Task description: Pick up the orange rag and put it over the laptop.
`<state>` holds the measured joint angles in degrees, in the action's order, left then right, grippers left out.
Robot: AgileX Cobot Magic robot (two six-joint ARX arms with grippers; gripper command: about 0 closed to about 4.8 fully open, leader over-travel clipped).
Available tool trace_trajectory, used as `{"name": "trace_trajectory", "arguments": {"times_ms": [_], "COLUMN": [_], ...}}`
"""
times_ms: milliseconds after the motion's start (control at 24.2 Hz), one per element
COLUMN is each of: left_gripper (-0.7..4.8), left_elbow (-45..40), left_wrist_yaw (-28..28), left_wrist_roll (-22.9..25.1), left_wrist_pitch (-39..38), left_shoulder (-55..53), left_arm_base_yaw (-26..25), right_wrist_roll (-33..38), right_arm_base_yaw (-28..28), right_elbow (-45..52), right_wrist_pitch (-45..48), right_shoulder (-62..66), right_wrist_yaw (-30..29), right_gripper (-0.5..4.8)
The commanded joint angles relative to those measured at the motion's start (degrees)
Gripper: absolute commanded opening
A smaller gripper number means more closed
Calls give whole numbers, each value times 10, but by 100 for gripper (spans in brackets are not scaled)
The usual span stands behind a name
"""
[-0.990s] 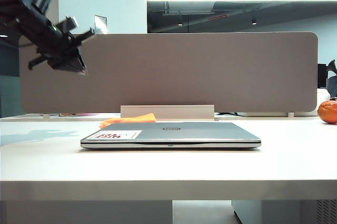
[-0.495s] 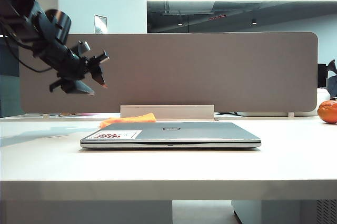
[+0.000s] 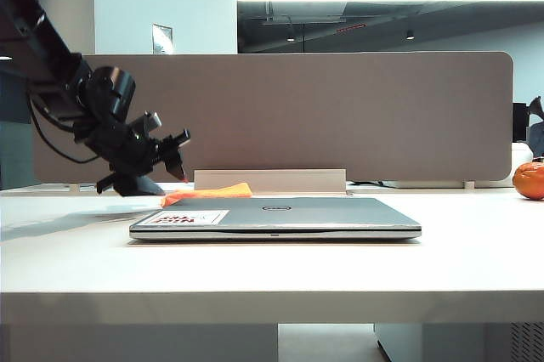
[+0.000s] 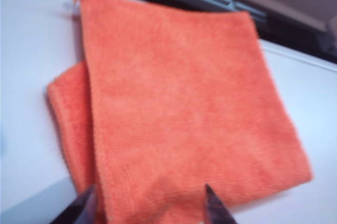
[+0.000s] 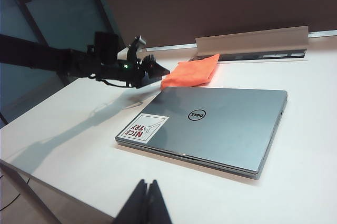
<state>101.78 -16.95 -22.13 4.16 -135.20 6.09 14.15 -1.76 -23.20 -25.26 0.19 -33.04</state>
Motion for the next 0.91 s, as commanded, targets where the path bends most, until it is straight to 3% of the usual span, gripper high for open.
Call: {"name": "trace_trajectory", "arguments": {"times_ms": [41,577,701,784,907], "left_gripper": [248,241,183,106,43], "left_elbow": [3,3,3,3,3], "left_wrist_yaw": [2,2,2,2,2], "left_wrist_roll": [0,7,9,9,9], "left_wrist_pitch": [21,-6,-7,-7,-7], "left_shoulder": [-7,-8,-8,-8,-8], "left_arm_base_yaw": [0,3,3,3,3], "right_wrist_roll": [2,2,2,2,2], "right_arm_base_yaw": [0,0,0,0,0], "right_elbow": [-2,-2,-2,-2,-2], "right_wrist_pitch": [5,6,6,7,11], "right_shoulder": [0,0,0,0,0], "right_wrist_yaw": [1,1,1,1,1], "right_gripper": [-5,-5,-5,-5,-5]}}
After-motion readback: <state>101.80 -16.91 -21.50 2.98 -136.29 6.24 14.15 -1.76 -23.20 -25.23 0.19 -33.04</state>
